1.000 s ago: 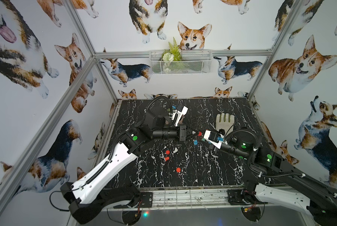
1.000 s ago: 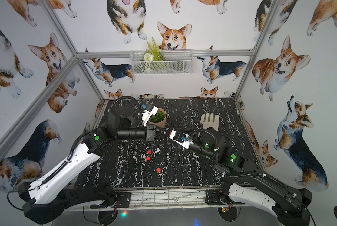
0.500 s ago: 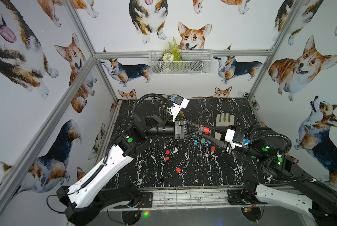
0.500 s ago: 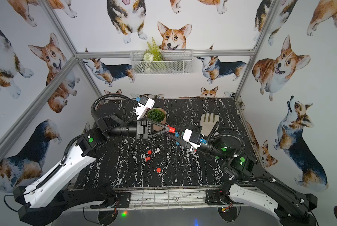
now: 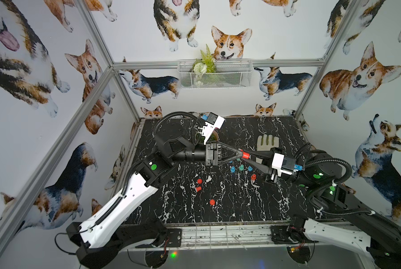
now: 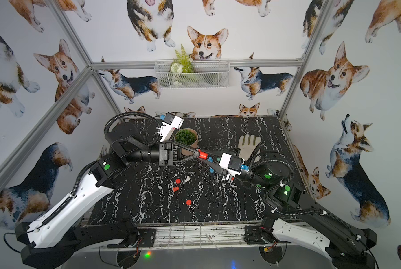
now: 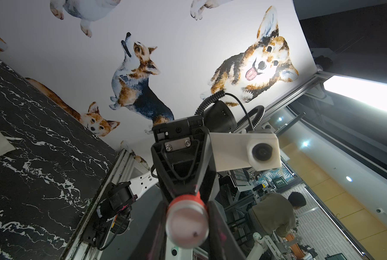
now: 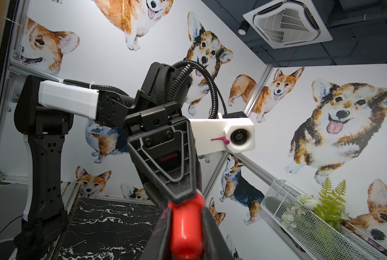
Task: Close the stamp cap
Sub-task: Pick up the stamp from the center of the board, then close the cover of the stamp.
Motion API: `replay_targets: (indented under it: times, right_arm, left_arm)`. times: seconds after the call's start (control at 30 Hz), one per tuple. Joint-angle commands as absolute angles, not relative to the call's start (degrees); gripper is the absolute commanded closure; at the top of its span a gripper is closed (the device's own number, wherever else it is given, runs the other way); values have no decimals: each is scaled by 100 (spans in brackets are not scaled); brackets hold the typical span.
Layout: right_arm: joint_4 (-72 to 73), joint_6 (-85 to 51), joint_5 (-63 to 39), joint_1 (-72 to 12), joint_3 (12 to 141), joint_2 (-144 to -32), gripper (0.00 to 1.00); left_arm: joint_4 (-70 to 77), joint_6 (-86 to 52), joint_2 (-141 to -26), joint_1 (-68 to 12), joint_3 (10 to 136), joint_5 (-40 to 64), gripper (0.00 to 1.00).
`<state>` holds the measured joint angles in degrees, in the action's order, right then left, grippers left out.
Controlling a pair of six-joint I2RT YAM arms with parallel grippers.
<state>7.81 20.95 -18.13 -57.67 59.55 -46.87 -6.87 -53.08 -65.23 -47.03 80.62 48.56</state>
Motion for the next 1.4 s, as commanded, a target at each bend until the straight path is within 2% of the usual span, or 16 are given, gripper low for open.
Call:
replay_targets:
  times: [0.0, 0.17, 0.27, 0.3, 0.4, 0.53, 0.73, 0.93, 1.13, 1.37]
  right_arm:
    - [1108, 2064, -1918, -5791, 6001, -4702, 82]
    - [1075, 2005, -1757, -5804, 5995, -4702, 89]
    - [957, 1907, -1548, -5825, 6002, -4709, 92]
    - [907, 1854, -1471, -5834, 6002, -4719, 92]
    - [671, 1622, -1213, -5864, 5986, -4750, 94]
    - [385, 1195, -807, -5949, 5936, -4814, 96]
    - [-269, 393, 15, -6271, 5911, -5037, 100]
    - [-952, -767, 378, -6338, 5873, -5420, 100]
    - [-1630, -1952, 429, -6337, 5838, -6049, 100]
    - [-2495, -3182, 147, -6346, 5990, -7174, 100]
  left_arm:
    - [-413, -5369, -6512, -4709, 8068, 4904, 91]
    - [-615, -5203, -6487, -4705, 8081, 4816, 86]
    - [-1144, -4834, -6447, -4676, 8168, 4511, 74]
    - [-1345, -4713, -6419, -4623, 8190, 4373, 66]
    - [-1695, -4474, -6342, -4451, 8183, 4142, 52]
    - [-2289, -4120, -6211, -4160, 8157, 3551, 43]
    - [-3269, -3652, -6074, -3358, 8006, 2686, 40]
    - [-4139, -3206, -6062, -2596, 7687, 1741, 39]
    - [-4019, -2682, -5941, -2036, 7011, 1059, 38]
    - [-3692, -2085, -6055, -1491, 6439, 811, 38]
